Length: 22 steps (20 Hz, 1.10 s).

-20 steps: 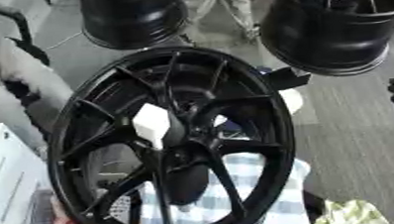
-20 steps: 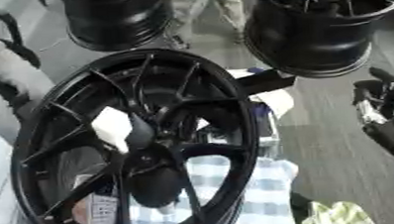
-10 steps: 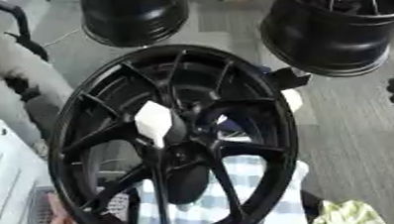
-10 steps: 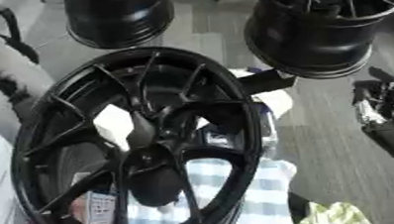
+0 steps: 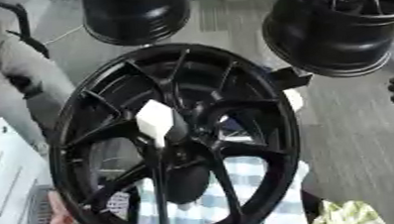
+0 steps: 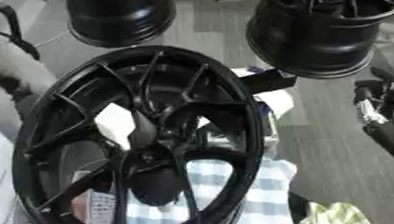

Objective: Pull the pin out of the wheel hub.

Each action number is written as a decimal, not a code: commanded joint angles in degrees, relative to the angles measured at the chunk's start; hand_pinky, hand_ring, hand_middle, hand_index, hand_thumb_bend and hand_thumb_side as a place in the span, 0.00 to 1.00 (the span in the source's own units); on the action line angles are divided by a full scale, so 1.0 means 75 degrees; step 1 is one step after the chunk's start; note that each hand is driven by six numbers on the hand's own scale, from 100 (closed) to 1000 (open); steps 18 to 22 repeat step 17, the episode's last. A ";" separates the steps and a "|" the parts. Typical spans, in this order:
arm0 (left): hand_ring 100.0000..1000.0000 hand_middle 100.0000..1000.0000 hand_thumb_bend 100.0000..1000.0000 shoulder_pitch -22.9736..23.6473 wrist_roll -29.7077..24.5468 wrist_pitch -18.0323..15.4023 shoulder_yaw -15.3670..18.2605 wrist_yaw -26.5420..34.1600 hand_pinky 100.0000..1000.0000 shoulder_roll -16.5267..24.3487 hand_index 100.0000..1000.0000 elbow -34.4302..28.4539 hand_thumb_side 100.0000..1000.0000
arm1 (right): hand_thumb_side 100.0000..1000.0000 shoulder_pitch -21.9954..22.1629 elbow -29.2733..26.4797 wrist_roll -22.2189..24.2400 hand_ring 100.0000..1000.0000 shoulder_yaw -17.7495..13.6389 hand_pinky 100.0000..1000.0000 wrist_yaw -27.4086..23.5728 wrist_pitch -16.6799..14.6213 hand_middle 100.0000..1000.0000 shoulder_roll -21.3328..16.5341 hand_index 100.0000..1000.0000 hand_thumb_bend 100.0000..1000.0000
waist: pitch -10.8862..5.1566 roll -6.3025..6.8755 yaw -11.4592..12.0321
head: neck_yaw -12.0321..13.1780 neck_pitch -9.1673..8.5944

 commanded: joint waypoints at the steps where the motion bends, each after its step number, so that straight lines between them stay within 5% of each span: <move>1: 0.83 0.83 0.34 -0.0024 -0.0002 0.0114 0.0019 0.0012 0.77 -0.0028 0.79 -0.0217 0.56 | 0.41 -0.0083 -0.0083 0.0009 0.79 -0.0067 0.78 -0.0066 -0.0025 0.72 -0.0103 0.93 0.00 | -0.0057 0.0006 0.0012 | 0.0019 0.0038; 22: 0.80 0.81 0.34 0.0052 -0.0008 0.0360 0.0122 -0.0030 0.76 -0.0552 0.78 -0.0361 0.58 | 0.41 -0.0113 -0.0092 0.0024 0.79 -0.0061 0.78 -0.0072 -0.0034 0.72 -0.0066 0.93 0.00 | -0.0030 0.0012 0.0048 | -0.0009 0.0038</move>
